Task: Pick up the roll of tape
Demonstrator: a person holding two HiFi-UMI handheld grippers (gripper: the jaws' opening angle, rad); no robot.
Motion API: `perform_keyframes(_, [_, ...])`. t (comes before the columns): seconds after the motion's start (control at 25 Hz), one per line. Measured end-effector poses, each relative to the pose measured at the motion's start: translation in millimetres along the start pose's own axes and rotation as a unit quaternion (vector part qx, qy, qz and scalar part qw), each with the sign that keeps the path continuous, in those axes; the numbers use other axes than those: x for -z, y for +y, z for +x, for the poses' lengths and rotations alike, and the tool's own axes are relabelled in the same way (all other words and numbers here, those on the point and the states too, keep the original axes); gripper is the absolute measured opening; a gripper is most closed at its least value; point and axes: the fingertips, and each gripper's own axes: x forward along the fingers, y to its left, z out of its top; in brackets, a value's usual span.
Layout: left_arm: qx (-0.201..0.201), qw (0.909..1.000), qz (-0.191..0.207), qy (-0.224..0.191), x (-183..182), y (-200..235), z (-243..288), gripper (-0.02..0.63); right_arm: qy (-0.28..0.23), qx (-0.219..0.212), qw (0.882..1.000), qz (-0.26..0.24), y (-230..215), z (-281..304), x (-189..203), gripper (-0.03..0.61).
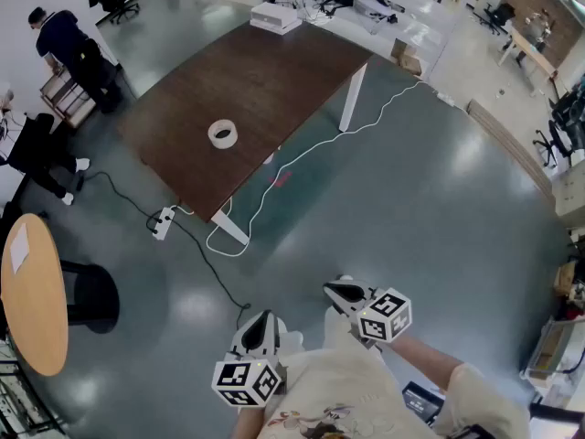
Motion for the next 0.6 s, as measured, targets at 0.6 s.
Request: perform_keyframes(0.6, [0.026,0.9992,0.021,-0.019,-16,32,-33,0.005,-0.043,0.009,0.998,-0.036,77,26,-3,0.006])
